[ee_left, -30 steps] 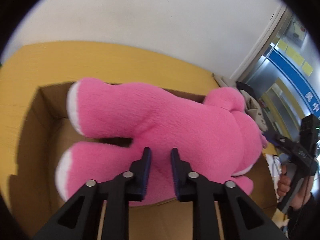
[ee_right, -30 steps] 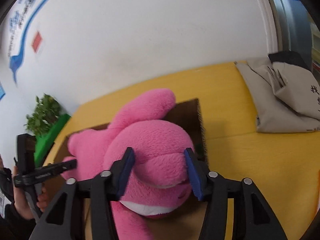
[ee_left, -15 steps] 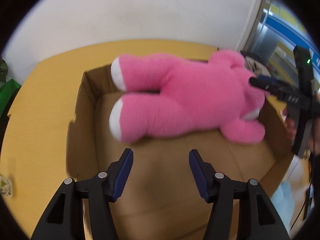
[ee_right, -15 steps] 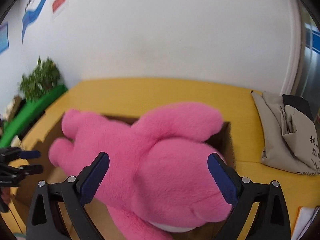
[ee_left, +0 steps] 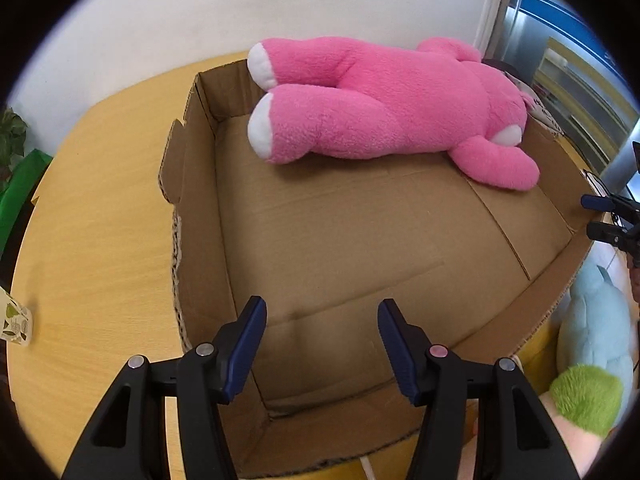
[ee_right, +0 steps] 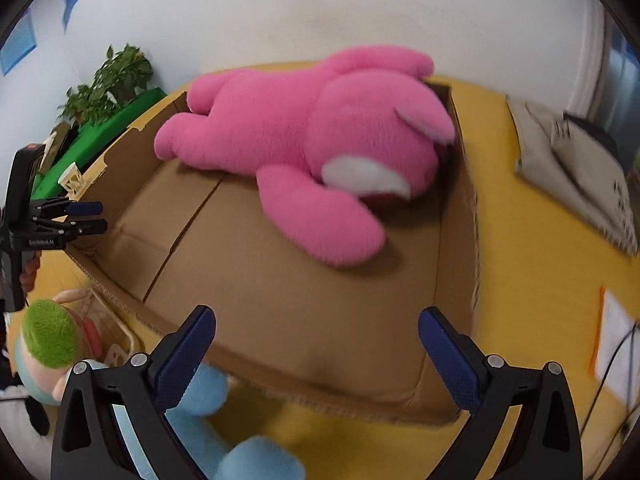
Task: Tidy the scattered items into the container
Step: 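Lower the pink bear into the box and open both grippers, then move both tools back to the white panda plush on the table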
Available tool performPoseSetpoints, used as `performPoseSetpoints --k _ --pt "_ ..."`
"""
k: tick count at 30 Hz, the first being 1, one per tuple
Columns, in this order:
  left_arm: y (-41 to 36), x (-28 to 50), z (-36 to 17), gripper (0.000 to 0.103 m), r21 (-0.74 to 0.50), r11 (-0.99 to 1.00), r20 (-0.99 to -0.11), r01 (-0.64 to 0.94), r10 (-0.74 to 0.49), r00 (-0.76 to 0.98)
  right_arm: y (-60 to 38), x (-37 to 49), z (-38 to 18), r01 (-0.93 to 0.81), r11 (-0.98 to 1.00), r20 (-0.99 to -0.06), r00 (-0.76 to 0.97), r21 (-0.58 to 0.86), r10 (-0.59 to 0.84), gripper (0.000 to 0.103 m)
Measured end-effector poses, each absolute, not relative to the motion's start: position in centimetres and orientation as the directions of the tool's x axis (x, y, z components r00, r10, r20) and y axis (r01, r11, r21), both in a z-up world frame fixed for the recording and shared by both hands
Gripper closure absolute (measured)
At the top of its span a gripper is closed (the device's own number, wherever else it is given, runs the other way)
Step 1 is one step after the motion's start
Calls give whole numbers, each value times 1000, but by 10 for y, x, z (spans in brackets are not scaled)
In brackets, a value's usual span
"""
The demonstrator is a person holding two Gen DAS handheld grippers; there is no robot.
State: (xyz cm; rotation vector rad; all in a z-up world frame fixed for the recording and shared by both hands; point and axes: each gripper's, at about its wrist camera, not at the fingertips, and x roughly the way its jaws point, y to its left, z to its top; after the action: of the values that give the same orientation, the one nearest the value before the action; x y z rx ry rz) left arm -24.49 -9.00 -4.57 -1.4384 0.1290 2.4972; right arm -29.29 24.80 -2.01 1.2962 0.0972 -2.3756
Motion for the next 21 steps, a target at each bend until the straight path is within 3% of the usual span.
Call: performPoseSetpoints --k 12,17,21 --pt "-97 -223 -42 46 -45 -967 -854 -251 167 -492 246 -247 -19 321 -932 -797 -512 167 -320 1" --pt "-117 -205 -11 45 -66 -981 -802 -181 160 -575 253 -220 -1 311 -945 -749 -602 98 -276 1" --pt "-142 -169 35 26 -61 -990 -725 -128 132 -676 277 -182 40 292 -948 -643 -703 128 -304 0"
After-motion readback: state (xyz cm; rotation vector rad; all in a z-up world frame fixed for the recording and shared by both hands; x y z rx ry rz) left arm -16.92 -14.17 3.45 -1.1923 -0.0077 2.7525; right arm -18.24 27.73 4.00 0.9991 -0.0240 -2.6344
